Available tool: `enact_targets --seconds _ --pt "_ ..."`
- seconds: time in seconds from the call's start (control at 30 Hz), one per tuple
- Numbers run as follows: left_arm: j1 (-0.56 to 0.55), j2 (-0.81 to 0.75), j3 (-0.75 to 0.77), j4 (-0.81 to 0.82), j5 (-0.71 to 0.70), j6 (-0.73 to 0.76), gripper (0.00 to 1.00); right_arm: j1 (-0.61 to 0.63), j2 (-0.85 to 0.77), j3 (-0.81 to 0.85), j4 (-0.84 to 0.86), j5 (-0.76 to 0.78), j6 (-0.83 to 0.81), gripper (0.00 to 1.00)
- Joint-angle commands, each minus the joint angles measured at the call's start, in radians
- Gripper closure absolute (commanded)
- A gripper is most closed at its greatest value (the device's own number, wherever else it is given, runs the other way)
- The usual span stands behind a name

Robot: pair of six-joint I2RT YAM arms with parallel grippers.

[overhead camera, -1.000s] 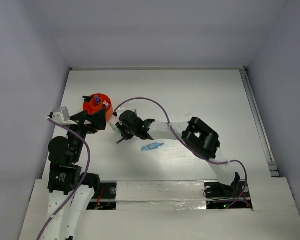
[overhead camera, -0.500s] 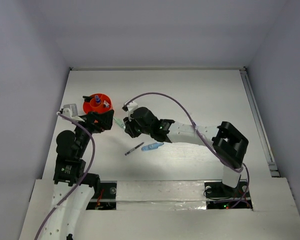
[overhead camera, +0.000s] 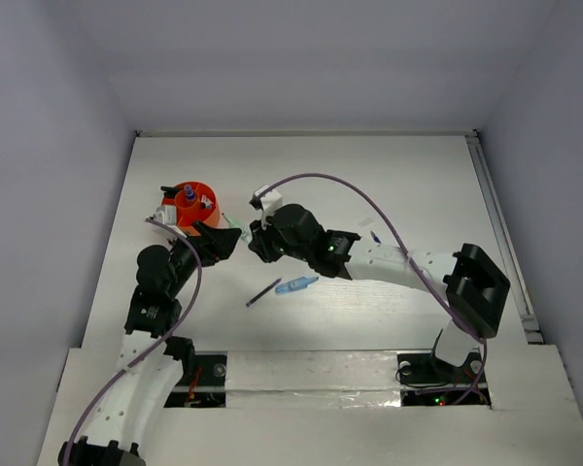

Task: Sort the stationery into containers
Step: Close the pen cap on the pen.

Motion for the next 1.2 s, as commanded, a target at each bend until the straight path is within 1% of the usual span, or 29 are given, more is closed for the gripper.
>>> enact_targets --seconds 0.0,0.27,0.43,0.6,0.73,0.8,1.03,1.17 --pt "-0.011 0.040 -0.011 0.165 0.037 -0.034 0.22 -0.002 -0.048 -0.018 0.062 -0.015 0.009 0.94" --pt "-0.038 0.083 -0.031 0.244 -0.027 -0.034 0.25 -0.002 -0.073 -0.052 0.084 -0.087 0.030 0.94" --pt "-0.058 0.126 -0.039 0.311 -0.055 -0.043 0.38 -0.002 -0.090 -0.074 0.099 -0.101 0.042 0.94" --pt "-0.067 0.143 -0.036 0.317 -0.098 -0.034 0.45 -0.002 -0.111 -0.095 0.113 -0.095 0.045 0.94" --pt "-0.090 0.175 -0.043 0.339 -0.115 -0.035 0.54 -0.002 -0.127 -0.107 0.124 -0.097 0.049 0.94" --pt "-0.100 0.189 -0.044 0.350 -0.124 -0.035 0.56 -0.002 -0.136 -0.115 0.136 -0.095 0.053 0.94" --pt "-0.129 0.212 -0.028 0.348 -0.165 -0.028 0.76 -0.002 -0.128 -0.111 0.119 -0.106 0.053 0.94" --pt "-0.129 0.203 -0.004 0.319 -0.207 -0.003 0.82 -0.002 -0.134 -0.127 0.105 -0.109 0.059 0.94"
